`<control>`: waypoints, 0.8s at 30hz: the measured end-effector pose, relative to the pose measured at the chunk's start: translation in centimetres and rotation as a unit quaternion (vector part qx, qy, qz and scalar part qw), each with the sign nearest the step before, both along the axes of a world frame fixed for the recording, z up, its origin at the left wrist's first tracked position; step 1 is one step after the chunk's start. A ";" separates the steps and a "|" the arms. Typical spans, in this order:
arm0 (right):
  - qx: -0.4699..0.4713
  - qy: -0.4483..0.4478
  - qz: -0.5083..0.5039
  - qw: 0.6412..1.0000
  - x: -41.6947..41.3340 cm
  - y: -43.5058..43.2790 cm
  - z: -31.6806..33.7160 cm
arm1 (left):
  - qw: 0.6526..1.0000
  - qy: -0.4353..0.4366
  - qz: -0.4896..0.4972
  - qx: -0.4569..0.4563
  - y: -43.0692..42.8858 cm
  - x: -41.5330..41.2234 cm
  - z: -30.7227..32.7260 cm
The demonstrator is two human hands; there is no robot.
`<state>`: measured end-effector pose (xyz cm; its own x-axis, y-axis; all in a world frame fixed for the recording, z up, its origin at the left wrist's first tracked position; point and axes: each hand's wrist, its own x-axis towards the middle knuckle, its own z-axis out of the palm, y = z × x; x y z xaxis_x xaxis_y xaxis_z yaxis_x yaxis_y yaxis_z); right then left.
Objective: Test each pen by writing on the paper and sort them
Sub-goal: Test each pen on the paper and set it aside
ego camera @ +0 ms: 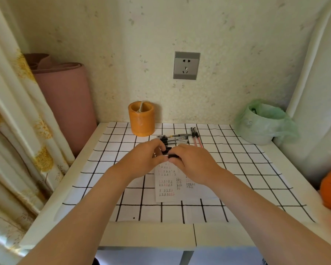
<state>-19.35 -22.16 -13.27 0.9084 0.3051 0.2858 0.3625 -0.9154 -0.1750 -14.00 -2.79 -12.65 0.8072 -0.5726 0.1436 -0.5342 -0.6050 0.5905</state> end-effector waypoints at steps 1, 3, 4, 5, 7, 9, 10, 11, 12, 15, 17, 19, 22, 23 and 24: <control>-0.006 -0.005 -0.004 1.000 0.1 -0.3 0.0 | 1.000 0.006 0.002 -0.006 0.1 0.1 0.1; -0.005 -0.001 -0.001 1.000 0.0 -0.7 -0.1 | 1.000 0.014 -0.013 -0.017 0.2 0.3 0.3; -0.007 0.005 0.002 1.000 0.0 -0.8 -0.1 | 0.999 0.018 -0.021 -0.016 0.1 0.3 0.4; -0.013 0.011 0.004 1.000 -0.1 -0.8 -0.1 | 0.999 0.019 -0.026 -0.013 0.0 0.1 0.4; -0.020 0.022 0.005 1.000 -0.2 -0.9 -0.3 | 0.999 0.018 -0.030 -0.010 -0.4 -0.2 0.4; -0.006 0.040 0.009 0.999 -0.2 -0.9 -0.5 | 0.999 0.016 -0.032 -0.018 -0.8 -0.5 0.3; 0.006 0.051 0.012 0.999 -0.3 -0.8 -0.7 | 0.999 0.015 -0.033 -0.021 -1.0 -0.6 0.3; 0.017 0.058 0.014 0.998 -0.4 -0.7 -0.8 | 0.999 0.014 -0.034 -0.024 -1.1 -0.7 0.2; 0.022 0.056 0.014 0.998 -0.5 -0.6 -0.8 | 0.999 0.013 -0.036 -0.027 -1.2 -0.7 0.2; 0.005 0.026 0.000 1.000 -0.6 -0.5 -0.8 | 0.998 0.002 -0.042 -0.045 -1.3 -0.6 0.2; -0.010 0.020 -0.002 1.000 -0.4 -0.6 -0.9 | 0.998 -0.005 -0.045 -0.046 -1.3 -0.7 0.3; -0.020 0.028 0.001 0.999 -0.3 -0.7 -1.2 | 0.998 -0.002 -0.047 -0.034 -1.3 -0.7 0.2; -0.030 0.028 -0.007 0.999 -0.4 -0.7 -1.2 | 0.999 -0.001 -0.046 -0.017 -1.2 -0.7 0.1; -0.024 0.029 -0.011 0.999 -0.4 -0.7 -1.1 | 0.999 -0.001 -0.044 -0.016 -1.1 -0.6 0.1; -0.014 0.031 -0.012 0.999 -0.5 -0.7 -0.9 | 0.999 0.000 -0.043 -0.015 -1.0 -0.5 0.1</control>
<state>-19.84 -22.88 -14.16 0.9316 0.2894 0.2198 0.3289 -0.9287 -0.1713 -14.46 -3.76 -12.50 0.7546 -0.6358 0.1622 -0.5841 -0.5384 0.6074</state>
